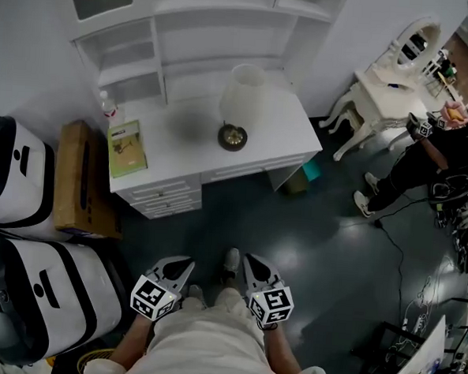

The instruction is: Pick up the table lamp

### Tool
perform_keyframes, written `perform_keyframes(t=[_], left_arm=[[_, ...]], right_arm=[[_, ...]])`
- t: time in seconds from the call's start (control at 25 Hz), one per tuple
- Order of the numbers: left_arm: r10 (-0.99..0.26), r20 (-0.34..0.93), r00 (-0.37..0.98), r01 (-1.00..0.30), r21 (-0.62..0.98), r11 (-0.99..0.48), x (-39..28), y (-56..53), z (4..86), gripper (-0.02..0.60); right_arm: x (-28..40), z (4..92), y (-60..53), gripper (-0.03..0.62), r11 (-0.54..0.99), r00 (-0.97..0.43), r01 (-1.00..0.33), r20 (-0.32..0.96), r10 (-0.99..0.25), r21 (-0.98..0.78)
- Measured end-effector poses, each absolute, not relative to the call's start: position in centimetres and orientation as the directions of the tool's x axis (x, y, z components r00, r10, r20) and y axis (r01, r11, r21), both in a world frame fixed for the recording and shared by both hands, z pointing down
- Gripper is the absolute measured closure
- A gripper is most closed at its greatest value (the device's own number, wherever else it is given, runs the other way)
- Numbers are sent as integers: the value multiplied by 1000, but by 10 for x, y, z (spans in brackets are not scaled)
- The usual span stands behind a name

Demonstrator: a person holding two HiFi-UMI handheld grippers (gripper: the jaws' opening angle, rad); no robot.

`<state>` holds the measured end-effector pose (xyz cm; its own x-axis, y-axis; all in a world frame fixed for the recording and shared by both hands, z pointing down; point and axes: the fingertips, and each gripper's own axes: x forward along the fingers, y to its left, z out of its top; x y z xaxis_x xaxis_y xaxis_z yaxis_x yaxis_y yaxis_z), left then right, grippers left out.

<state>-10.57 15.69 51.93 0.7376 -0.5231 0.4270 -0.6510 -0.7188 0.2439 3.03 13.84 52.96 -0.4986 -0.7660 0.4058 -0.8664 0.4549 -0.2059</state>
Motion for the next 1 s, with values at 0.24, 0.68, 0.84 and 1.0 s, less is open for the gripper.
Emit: perform_keyframes(t=[0.24, 0.68, 0.84, 1.0], left_arm=[[-554, 443, 705, -679, 194, -708, -74, 98, 509, 574], [-630, 465, 622, -743, 97, -662, -23, 20, 503, 574], [-636, 464, 617, -760, 140, -635, -14, 10, 505, 574], [-652, 475, 591, -786, 156, -599, -18, 6, 509, 574]], right_arm=[[46, 520, 71, 582, 525, -572, -820, 360, -737, -229], [90, 523, -15, 582, 593, -630, -775, 353, -692, -219], [94, 532, -37, 580, 599, -642, -765, 349, -683, -235], [94, 546, -57, 582, 616, -652, -754, 376, -659, -228]])
